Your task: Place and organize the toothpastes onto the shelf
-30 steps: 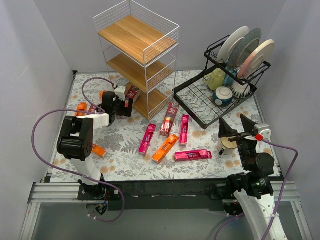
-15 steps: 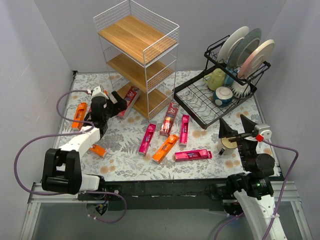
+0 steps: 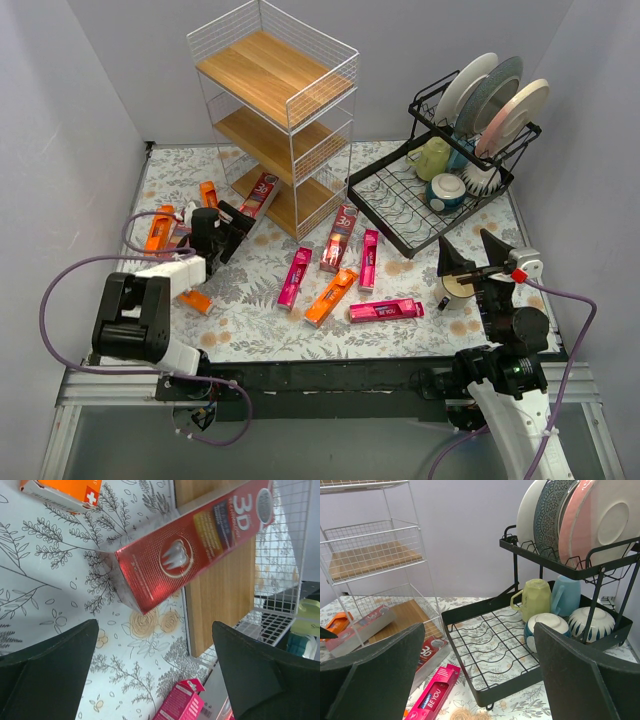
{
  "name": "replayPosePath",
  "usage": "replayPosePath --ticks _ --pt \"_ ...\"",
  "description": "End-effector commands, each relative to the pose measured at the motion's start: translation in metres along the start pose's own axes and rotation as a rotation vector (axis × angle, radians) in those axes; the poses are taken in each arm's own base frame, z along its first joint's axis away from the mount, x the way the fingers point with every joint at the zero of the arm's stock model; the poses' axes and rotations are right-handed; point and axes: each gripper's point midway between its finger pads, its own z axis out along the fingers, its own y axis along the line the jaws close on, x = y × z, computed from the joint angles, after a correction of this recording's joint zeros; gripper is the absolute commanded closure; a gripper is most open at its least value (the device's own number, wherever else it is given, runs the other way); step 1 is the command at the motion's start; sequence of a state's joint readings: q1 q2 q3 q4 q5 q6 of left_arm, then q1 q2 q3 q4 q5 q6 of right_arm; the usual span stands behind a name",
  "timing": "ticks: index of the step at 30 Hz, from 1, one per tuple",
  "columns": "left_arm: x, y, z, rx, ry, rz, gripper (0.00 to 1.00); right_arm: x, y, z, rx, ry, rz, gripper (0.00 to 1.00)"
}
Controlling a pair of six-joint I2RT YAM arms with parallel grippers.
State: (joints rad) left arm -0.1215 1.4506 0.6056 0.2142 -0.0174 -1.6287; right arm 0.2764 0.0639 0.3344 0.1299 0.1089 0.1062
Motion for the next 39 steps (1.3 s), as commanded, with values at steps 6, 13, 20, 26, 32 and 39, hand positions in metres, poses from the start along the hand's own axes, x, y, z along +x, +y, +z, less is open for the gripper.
replayPosePath --ticks 6,13,20,26,32,39 --pt "-0.020 -0.026 0.034 0.023 -0.016 -0.044 0.04 -0.012 -0.001 0.002 0.013 -0.032 0.005 0.01" --pt "-0.029 -0.055 0.045 0.108 -0.013 -0.041 0.06 -0.010 -0.001 0.003 0.013 -0.024 0.004 0.01" --pt "-0.030 -0.074 0.050 0.183 0.004 -0.030 0.06 -0.009 -0.002 0.003 0.017 -0.020 0.001 0.01" --pt "-0.039 -0.061 0.034 0.237 -0.050 -0.115 0.06 -0.008 -0.001 0.003 0.013 -0.017 0.000 0.01" --pt "-0.027 -0.040 0.022 0.274 -0.048 -0.181 0.05 -0.008 0.001 0.004 -0.003 -0.021 0.002 0.01" --pt "-0.023 -0.025 0.039 0.243 -0.056 -0.204 0.07 -0.008 0.002 0.003 -0.006 -0.022 0.004 0.01"
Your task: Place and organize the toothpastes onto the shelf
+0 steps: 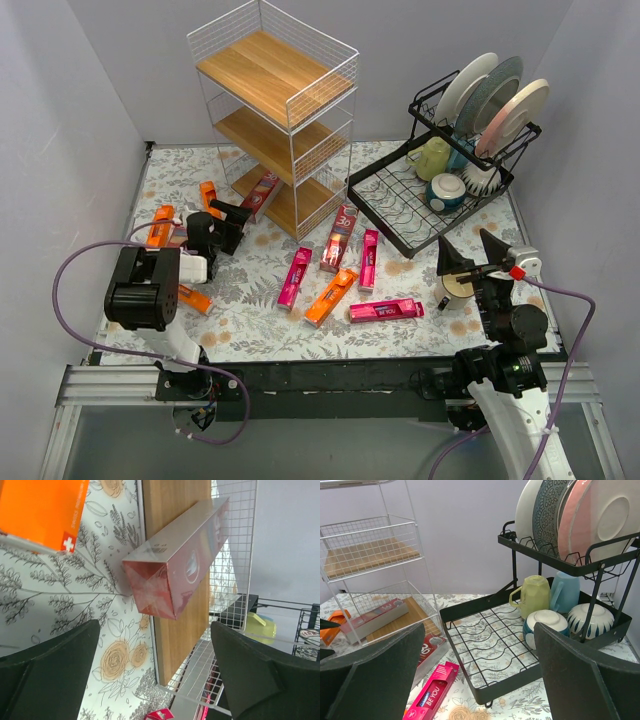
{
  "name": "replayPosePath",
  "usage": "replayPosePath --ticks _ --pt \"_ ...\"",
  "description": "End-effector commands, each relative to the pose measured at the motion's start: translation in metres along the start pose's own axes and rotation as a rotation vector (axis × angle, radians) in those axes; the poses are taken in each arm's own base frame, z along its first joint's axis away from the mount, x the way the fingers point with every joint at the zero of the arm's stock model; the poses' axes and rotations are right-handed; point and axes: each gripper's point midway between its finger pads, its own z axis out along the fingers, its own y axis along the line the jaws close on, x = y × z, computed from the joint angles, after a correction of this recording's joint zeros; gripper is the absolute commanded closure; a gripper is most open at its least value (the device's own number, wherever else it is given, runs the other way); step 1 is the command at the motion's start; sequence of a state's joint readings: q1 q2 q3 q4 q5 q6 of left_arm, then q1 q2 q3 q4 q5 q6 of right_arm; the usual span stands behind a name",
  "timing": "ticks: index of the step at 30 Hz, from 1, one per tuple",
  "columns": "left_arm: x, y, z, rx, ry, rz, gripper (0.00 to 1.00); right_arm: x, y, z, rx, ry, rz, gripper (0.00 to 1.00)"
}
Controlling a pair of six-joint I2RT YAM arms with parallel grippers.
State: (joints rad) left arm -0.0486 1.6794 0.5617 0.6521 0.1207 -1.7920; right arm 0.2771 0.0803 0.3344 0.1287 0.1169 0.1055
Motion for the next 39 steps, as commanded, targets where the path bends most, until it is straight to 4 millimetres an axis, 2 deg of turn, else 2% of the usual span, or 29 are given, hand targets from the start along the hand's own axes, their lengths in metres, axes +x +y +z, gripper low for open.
replayPosePath --ticks 1,8,10,16,25,31,35,36,37,39 --pt "-0.009 -0.012 0.012 0.051 -0.034 -0.015 0.08 -0.013 0.003 0.002 -0.014 -0.039 0.004 0.02" --pt "-0.010 0.001 0.033 0.008 -0.037 -0.058 0.17 -0.012 0.004 0.002 -0.015 -0.037 0.004 0.02" --pt "-0.009 -0.001 0.035 0.019 -0.033 -0.076 0.25 -0.013 0.003 0.002 -0.011 -0.039 0.004 0.01" --pt "-0.009 -0.002 0.042 0.022 -0.030 -0.099 0.36 -0.013 0.003 0.002 -0.011 -0.040 0.005 0.01" --pt "-0.018 -0.004 0.049 0.016 -0.053 -0.113 0.58 -0.012 0.003 0.002 -0.012 -0.038 0.006 0.01" --pt "-0.035 -0.012 0.051 0.038 -0.084 -0.130 0.71 -0.013 0.003 0.002 -0.011 -0.038 0.006 0.01" --pt "-0.044 -0.018 0.055 0.047 -0.096 -0.133 0.75 -0.012 0.002 0.002 -0.007 -0.035 0.003 0.01" --pt "-0.058 -0.014 0.055 0.040 -0.119 -0.144 0.75 -0.013 0.003 0.002 -0.009 -0.037 0.002 0.02" --pt "-0.064 -0.019 0.057 0.051 -0.128 -0.141 0.75 -0.013 0.003 0.002 -0.009 -0.035 0.002 0.01" --pt "-0.072 -0.018 0.060 0.046 -0.139 -0.135 0.76 -0.013 0.002 0.002 -0.006 -0.035 0.000 0.01"
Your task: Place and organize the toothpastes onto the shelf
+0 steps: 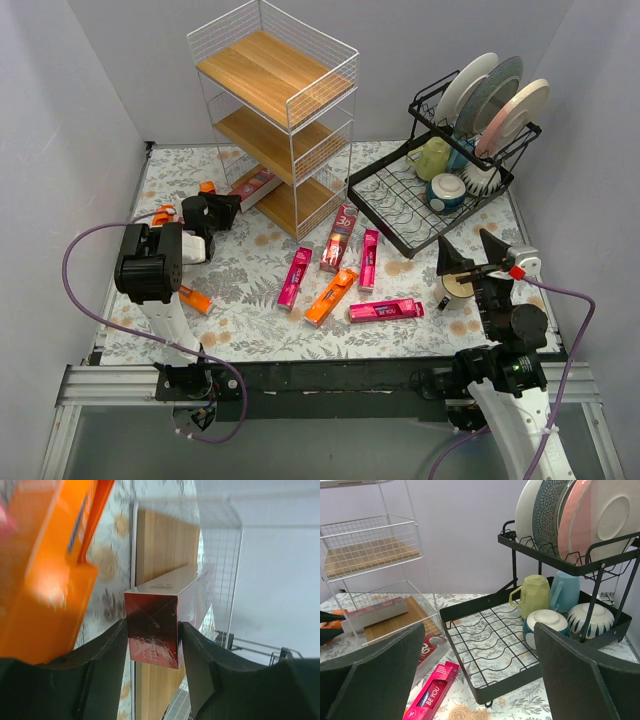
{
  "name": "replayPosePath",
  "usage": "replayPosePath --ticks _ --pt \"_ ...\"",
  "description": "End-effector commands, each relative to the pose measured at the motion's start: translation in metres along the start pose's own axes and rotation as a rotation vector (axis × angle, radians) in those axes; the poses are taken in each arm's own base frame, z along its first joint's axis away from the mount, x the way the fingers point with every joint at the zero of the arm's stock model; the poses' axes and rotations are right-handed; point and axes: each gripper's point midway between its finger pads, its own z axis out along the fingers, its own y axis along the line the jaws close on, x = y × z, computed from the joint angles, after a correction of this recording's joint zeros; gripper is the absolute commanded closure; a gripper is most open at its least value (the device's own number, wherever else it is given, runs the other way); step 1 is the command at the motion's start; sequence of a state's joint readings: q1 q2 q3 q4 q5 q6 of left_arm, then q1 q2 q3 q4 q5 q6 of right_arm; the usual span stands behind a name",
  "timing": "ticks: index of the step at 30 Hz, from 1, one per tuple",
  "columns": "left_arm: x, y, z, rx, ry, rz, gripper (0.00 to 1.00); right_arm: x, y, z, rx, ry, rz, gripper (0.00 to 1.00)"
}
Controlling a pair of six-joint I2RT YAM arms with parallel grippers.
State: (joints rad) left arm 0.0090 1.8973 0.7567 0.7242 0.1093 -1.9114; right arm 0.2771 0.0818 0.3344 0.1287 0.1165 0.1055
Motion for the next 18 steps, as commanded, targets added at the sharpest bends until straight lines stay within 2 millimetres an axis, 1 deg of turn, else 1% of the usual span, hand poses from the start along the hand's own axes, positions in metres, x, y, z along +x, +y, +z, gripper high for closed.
replayPosePath --ticks 1,3,5,7,8,10,11,18 --pt "-0.033 -0.021 0.013 0.039 -0.066 0.006 0.76 -0.013 0.002 0.002 -0.007 -0.035 -0.001 0.01" --pt "-0.037 -0.018 0.017 0.025 -0.071 0.013 0.76 -0.013 0.002 0.002 -0.005 -0.034 -0.001 0.01" --pt "-0.045 -0.024 0.022 0.036 -0.081 0.021 0.76 -0.011 0.002 0.003 -0.008 -0.029 -0.003 0.01" --pt "-0.046 -0.022 0.026 0.028 -0.079 0.035 0.76 -0.011 0.002 0.003 -0.006 -0.026 -0.004 0.01" --pt "-0.049 -0.027 0.029 0.038 -0.082 0.042 0.76 -0.011 0.002 0.003 -0.006 -0.026 -0.004 0.01" --pt "-0.049 -0.024 0.033 0.029 -0.079 0.048 0.76 -0.011 0.002 0.004 -0.006 -0.025 -0.002 0.02" --pt "-0.049 -0.027 0.035 0.037 -0.076 0.051 0.76 -0.011 0.002 0.004 -0.006 -0.023 -0.005 0.01" --pt "-0.047 -0.025 0.041 0.044 -0.064 0.055 0.71 -0.009 0.002 0.005 -0.003 -0.017 -0.006 0.02"
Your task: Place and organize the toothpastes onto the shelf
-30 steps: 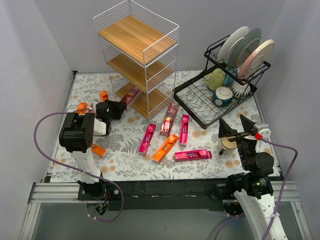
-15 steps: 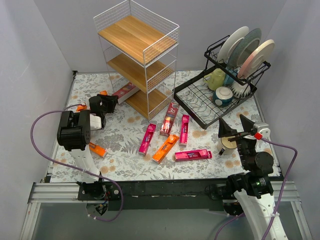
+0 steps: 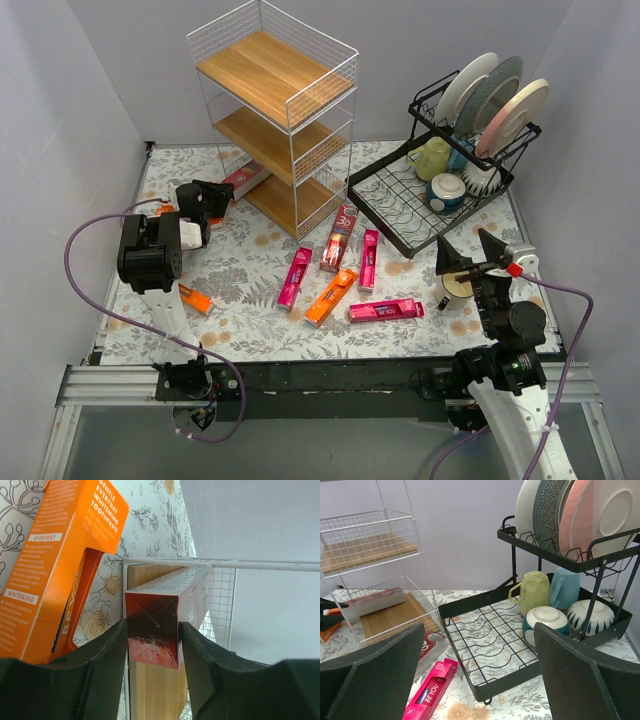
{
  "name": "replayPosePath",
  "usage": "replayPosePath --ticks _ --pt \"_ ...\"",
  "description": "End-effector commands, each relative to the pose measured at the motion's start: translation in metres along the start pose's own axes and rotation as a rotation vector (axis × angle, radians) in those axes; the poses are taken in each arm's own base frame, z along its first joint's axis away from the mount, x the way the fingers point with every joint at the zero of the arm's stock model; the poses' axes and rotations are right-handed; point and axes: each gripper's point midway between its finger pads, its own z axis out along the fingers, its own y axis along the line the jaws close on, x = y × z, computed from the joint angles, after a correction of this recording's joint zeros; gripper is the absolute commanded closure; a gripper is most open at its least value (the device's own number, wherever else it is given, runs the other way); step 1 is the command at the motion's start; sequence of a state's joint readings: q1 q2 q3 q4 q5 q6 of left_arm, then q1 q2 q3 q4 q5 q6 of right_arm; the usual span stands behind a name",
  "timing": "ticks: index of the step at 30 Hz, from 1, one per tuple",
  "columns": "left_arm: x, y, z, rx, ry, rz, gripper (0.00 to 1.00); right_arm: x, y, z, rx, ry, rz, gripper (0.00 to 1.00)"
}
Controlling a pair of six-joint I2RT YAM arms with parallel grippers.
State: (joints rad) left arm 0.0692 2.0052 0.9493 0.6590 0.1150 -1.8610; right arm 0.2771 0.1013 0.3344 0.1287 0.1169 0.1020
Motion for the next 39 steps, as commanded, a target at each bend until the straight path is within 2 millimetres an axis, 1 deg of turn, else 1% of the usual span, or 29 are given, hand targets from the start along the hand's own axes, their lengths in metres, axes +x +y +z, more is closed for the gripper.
replayPosePath --ticks 1,6,8,17,23,27,34,38,39 --pt "-0.005 -0.013 0.005 0.040 -0.006 0.026 0.71 -0.014 0.002 0.002 -0.007 -0.035 -0.002 0.01" --pt "-0.004 -0.009 0.008 0.034 -0.003 0.035 0.69 -0.013 0.003 0.003 -0.009 -0.033 -0.002 0.01" --pt "-0.005 -0.010 0.011 0.035 -0.005 0.045 0.69 -0.013 0.002 0.003 -0.007 -0.032 -0.004 0.01" --pt "0.000 -0.015 0.020 0.040 0.022 0.058 0.65 -0.012 0.003 0.004 -0.011 -0.028 -0.004 0.01" --pt "0.007 -0.014 0.026 0.032 0.050 0.068 0.60 -0.011 0.003 0.004 -0.011 -0.027 -0.004 0.02" --pt "0.008 -0.015 0.028 0.028 0.054 0.069 0.56 -0.011 0.003 0.004 -0.012 -0.025 -0.004 0.02" --pt "0.008 -0.016 0.026 0.019 0.056 0.095 0.47 -0.013 0.004 0.003 -0.014 -0.031 -0.002 0.02" --pt "0.004 -0.014 0.024 -0.008 0.049 0.123 0.37 -0.015 0.003 0.002 -0.012 -0.037 -0.002 0.01" --pt "0.004 -0.014 0.023 -0.011 0.046 0.142 0.33 -0.015 0.003 0.002 -0.014 -0.037 -0.003 0.01"
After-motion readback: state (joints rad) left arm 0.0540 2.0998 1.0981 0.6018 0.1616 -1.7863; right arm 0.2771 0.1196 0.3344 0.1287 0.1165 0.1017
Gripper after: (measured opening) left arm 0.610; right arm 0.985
